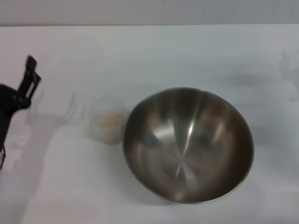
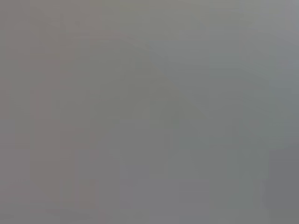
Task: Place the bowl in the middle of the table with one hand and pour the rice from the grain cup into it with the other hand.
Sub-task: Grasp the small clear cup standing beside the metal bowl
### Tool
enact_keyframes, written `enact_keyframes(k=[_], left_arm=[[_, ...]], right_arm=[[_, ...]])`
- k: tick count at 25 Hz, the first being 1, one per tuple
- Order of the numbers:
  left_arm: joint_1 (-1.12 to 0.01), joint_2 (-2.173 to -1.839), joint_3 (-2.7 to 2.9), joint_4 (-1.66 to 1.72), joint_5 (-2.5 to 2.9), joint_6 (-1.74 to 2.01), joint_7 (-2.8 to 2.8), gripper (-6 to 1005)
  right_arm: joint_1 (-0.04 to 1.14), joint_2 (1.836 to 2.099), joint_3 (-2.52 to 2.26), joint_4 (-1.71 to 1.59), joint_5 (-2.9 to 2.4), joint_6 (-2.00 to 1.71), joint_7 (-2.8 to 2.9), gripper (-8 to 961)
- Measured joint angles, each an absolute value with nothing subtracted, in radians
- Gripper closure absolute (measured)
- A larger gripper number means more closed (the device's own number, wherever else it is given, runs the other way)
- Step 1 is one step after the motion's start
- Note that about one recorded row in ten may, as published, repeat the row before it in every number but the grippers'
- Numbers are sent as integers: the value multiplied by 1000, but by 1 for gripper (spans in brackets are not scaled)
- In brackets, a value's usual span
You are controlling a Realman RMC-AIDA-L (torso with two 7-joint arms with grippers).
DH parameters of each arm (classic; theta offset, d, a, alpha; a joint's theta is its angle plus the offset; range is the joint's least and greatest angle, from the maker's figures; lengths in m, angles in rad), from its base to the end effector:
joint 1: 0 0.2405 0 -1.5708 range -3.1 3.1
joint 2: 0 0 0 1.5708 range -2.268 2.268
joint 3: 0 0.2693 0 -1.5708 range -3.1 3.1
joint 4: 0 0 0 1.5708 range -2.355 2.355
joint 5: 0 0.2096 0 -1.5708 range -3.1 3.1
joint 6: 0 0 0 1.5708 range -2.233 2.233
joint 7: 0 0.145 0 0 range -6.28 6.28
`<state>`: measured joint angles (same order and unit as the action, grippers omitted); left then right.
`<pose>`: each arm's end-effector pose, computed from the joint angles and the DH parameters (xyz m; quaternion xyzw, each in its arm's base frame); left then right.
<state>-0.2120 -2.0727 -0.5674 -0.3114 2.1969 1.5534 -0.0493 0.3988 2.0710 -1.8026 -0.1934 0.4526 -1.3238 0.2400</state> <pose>-0.3160 0.2495 -0.0262 -0.6755 -0.1477 -0.4019 0.6003 0.3315 0.3358 0.0257 -0.6235 0.1962 0.3886 0.6494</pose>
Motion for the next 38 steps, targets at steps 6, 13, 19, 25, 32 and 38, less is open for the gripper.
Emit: enact_keyframes(k=[6,13,19,25,32,38], left_arm=[[-161,-2072,-473,-308,2197,1559,-49,211],[-136,-2074,-384,-300,2197,1518,-51,214],[-139,-2074,-347,-299,2197,1463,-51,216],[-157,-2075,-335,-299,2197,1419,-51,218],[-189,-2075,-333,-299,2197,1338,-46,221],[-208,-2076,-339,-296,2193,1282,-43,223]], right_arm=[[421,2067,-1803,-175,452,-1314,238,478],[444,2059,-1802,-156,452,-1312,238,478],[447,2058,-1802,-156,452,-1312,238,478],[448,2057,-1802,-155,452,-1312,228,478],[444,2059,-1802,-155,453,-1312,228,478],[442,2061,-1791,-155,453,-1313,228,478]])
